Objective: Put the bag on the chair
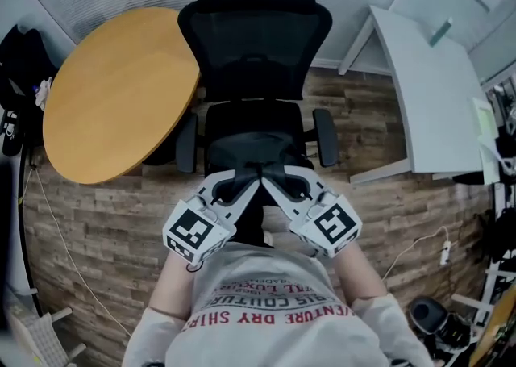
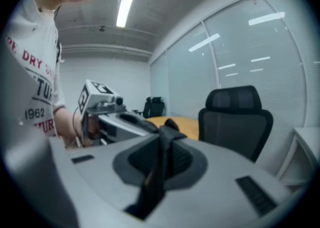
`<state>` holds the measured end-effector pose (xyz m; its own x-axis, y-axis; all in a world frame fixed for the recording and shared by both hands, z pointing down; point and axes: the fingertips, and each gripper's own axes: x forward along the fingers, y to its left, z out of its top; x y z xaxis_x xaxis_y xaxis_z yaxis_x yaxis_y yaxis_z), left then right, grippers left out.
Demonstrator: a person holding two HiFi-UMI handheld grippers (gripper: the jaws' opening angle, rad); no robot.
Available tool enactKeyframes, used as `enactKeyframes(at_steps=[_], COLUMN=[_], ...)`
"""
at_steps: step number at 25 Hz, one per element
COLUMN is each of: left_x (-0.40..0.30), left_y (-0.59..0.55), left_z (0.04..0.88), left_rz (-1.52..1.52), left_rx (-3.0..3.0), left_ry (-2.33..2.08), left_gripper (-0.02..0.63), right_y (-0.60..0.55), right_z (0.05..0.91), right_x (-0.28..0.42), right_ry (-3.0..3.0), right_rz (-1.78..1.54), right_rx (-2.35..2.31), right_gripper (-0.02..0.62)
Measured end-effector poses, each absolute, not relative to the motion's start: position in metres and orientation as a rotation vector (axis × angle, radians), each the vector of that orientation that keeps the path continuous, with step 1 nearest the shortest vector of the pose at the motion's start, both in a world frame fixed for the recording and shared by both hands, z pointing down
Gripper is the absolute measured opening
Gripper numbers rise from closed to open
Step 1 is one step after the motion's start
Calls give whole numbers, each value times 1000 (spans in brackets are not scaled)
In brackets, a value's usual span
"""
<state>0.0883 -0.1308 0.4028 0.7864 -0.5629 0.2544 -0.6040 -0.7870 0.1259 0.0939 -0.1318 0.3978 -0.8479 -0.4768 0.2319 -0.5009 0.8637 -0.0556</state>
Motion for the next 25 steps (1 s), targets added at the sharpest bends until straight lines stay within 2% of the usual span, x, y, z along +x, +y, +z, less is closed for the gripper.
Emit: enactKeyframes(at_steps=[11,25], left_x=[84,63], left_y=[-267,-382], left_z=[416,455], left_rz=[317,368], left_rx=[2771,2740], left_ry=[-867,-858], left_gripper=[51,51], right_y=[-267,-381], right_z=[415,453], right_x=[90,70], right_ry=[-2796,-2728], right_rz=[228,318], right_rx=[716,737], right_gripper=[49,51])
